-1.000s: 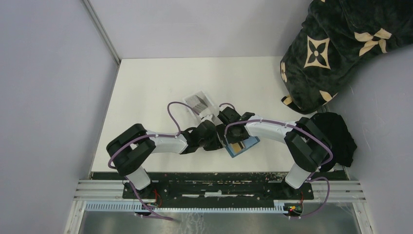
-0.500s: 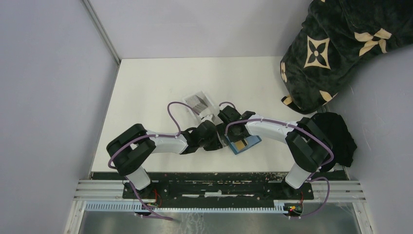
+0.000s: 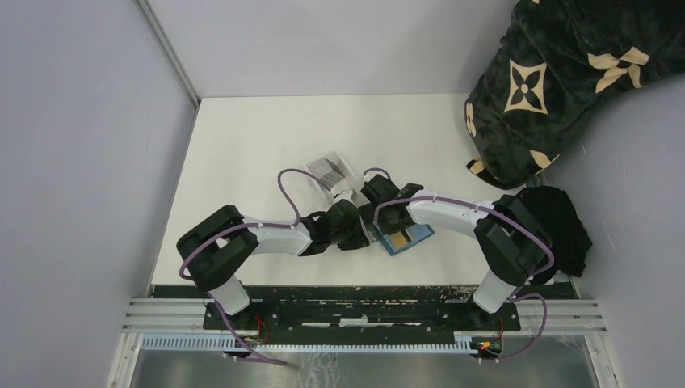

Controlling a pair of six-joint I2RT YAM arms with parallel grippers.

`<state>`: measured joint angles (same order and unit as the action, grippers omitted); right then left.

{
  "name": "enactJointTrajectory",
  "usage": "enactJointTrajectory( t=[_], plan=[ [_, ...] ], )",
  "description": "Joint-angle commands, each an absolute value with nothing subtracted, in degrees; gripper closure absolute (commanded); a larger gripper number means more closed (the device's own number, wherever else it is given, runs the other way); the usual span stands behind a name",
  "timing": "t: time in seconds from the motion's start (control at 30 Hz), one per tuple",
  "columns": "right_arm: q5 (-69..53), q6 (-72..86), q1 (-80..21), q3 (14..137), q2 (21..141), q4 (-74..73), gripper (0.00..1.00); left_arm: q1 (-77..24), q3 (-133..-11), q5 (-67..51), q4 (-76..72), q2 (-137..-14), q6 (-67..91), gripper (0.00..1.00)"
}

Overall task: Put the credit cards into the card holder
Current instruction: Insert the credit card into the card holder.

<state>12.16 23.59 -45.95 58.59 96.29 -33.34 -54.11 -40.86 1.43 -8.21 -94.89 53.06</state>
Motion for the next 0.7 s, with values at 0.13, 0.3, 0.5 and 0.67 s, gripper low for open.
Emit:
enactJointTrajectory(
  t=[0.13,0.3,0.5,0.67],
  plan=[
    [13.44,23.56,-46.05,58.33,94.71,-32.79,0.07,-54.60,-40.16,2.90,-8.17,-95.32,54.23,0.97],
    [12.67,24.10,-46.18,57.99,95.16,-32.17,0.12,-54.70,-40.88,2.81,-8.18,-96.07,54.30,0.97],
    [13.20,24.30,-46.32,57.83,95.40,-32.24,0.17,-54.90,-41.47,2.72,-8.17,-96.58,54.24,0.97],
    [13.63,24.52,-46.32,57.72,96.15,-32.78,0.18,-55.02,-41.35,2.86,-8.17,-96.31,54.20,0.97]
  ],
)
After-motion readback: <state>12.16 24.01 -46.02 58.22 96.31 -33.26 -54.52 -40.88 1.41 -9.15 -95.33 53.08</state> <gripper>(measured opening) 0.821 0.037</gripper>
